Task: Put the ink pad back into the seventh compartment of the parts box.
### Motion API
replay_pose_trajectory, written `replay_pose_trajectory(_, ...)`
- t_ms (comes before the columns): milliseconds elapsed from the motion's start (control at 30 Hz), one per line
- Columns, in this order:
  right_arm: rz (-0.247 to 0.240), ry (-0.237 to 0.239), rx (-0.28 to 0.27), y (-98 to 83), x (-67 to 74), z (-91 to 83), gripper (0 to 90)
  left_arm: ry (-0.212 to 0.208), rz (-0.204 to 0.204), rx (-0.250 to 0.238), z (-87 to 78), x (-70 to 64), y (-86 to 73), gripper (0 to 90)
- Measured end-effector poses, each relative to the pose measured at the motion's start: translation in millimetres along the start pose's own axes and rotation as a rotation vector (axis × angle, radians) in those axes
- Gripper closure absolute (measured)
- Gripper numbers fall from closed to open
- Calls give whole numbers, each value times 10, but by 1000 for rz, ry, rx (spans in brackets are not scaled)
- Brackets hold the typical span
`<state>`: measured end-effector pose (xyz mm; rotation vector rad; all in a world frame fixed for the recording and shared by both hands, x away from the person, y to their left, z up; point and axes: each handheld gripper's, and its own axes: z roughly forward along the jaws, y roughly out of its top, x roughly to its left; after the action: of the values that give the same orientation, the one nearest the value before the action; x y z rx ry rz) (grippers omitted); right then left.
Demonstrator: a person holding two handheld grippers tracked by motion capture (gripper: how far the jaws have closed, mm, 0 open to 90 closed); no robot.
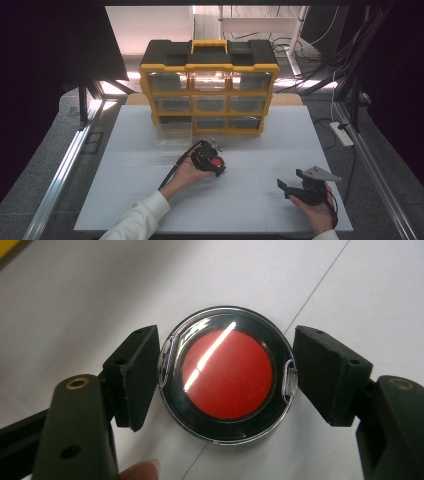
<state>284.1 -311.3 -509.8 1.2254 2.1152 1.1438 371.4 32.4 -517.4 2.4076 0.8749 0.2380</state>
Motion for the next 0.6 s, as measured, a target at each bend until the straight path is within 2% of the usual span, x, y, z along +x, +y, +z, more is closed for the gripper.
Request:
replay_pose_trajectory(100, 0, 0, -1, 0, 0, -1, 169, -7, -1, -21, -62, -35, 4, 300)
replay_pose_trajectory(600, 1, -2, -3, -1, -2, -7, 170, -26, -9, -100, -351, -43, 12, 300)
